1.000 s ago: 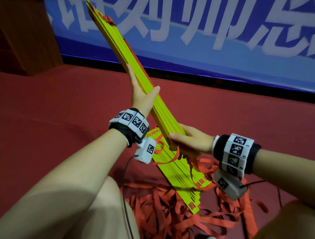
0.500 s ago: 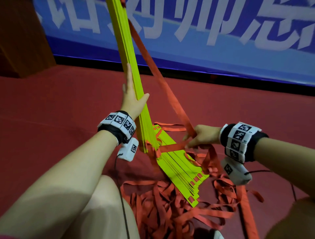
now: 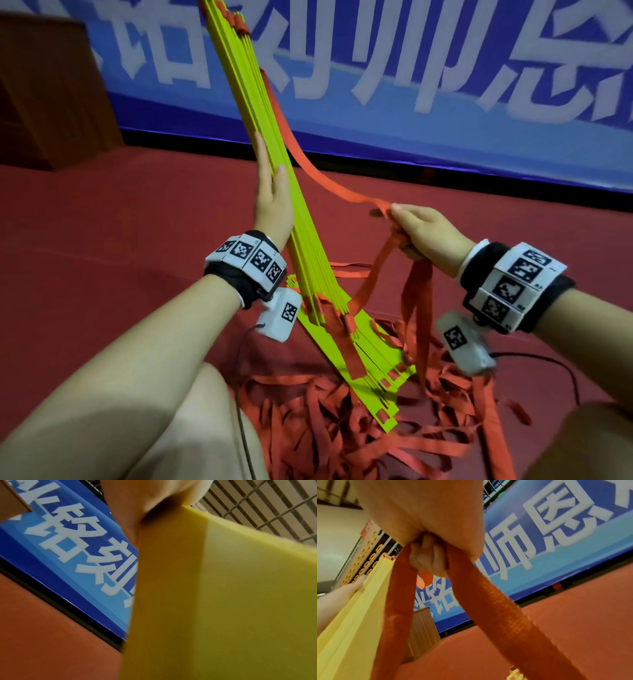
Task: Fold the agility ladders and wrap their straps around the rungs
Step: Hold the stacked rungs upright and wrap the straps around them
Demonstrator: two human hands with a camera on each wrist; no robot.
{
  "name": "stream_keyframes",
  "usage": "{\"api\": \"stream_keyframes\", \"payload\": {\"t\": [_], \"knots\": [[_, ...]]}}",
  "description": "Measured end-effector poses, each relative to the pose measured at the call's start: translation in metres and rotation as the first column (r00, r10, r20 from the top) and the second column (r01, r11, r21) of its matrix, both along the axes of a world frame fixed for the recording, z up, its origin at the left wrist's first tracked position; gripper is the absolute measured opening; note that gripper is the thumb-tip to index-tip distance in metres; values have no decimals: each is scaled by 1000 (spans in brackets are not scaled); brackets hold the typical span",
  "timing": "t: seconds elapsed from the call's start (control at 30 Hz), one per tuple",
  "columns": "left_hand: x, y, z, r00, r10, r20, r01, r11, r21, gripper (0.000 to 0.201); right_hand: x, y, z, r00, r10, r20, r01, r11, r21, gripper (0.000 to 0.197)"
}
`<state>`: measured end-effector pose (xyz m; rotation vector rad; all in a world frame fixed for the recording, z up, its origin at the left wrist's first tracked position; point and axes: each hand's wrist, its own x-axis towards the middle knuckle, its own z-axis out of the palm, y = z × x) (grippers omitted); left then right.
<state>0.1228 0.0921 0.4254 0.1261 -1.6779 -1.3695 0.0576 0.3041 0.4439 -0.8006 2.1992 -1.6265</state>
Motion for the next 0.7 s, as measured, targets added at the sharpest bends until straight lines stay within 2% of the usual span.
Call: {"api": "stream_keyframes", "payload": {"t": [0.07,0.17,0.27,0.37,0.5,0.6,0.7], "knots": [[-1,-6,2,1000,20,-16,-19,999,28,52,-5,3,-2,994,0,-111,11,996,92,29],[-3,-14,1,1000,22,-8,-22,1000,-4,52,-8,7,-8,975,68,-211,-25,979,202,39],[-5,-15,-3,999,-16,30,17,999,-29,58,-9,11,-14,971,134,-196,-86,968,236,52],[-10,-15,-7,996,-45,79,40,997,61,73,-14,11,-19,979,134,-154,-93,963,251,62],[-15,-12,-11,989,-97,108,81,987,142,91,-18,11,-25,979,192,-63,-168,946,279,61],[-14,-8,-13,987,-99,127,82,988,133,104,-20,13,-31,963,246,-113,-192,915,355,56],[-13,-8,-14,986,-78,144,66,994,88,106,-20,11,-39,964,166,-210,-77,923,377,63]]}}
